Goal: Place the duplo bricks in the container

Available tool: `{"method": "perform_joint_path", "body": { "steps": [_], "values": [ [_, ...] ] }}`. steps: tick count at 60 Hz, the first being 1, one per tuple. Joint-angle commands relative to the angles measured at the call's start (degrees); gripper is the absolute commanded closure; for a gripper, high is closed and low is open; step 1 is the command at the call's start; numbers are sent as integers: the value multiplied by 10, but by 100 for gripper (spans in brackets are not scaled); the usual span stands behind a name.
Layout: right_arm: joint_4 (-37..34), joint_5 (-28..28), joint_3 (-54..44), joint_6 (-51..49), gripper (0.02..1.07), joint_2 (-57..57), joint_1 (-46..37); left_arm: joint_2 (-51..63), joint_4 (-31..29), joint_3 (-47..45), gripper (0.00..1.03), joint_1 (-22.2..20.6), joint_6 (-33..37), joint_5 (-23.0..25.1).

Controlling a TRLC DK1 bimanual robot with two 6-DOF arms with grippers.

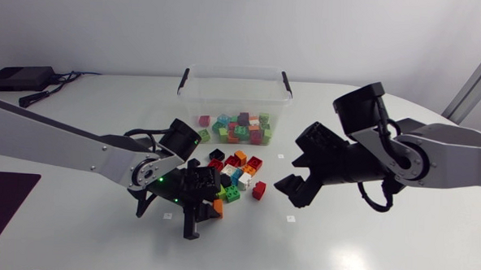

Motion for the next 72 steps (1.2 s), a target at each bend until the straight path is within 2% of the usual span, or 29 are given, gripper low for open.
{"method": "perform_joint_path", "body": {
  "steps": [1,11,26,46,57,68,72],
  "values": [
    [1,3,-15,-24,15,34,13,-8,-3,-7,73,-6,-11,5],
    [13,18,3,-36,15,104,21,-51,-12,-26,73,-15,-14,5],
    [17,45,44,-31,15,159,51,-120,-56,-45,73,-14,-10,3],
    [11,70,108,-25,15,230,73,-206,-96,-55,73,18,-9,2],
    [-5,74,134,-25,21,253,80,-239,-110,-45,73,36,-13,-3],
    [-11,75,143,-25,38,271,80,-261,-123,-23,73,53,-17,-5],
    [-12,75,142,-26,40,274,80,-267,-126,-14,73,60,-18,-7]
  ]
}}
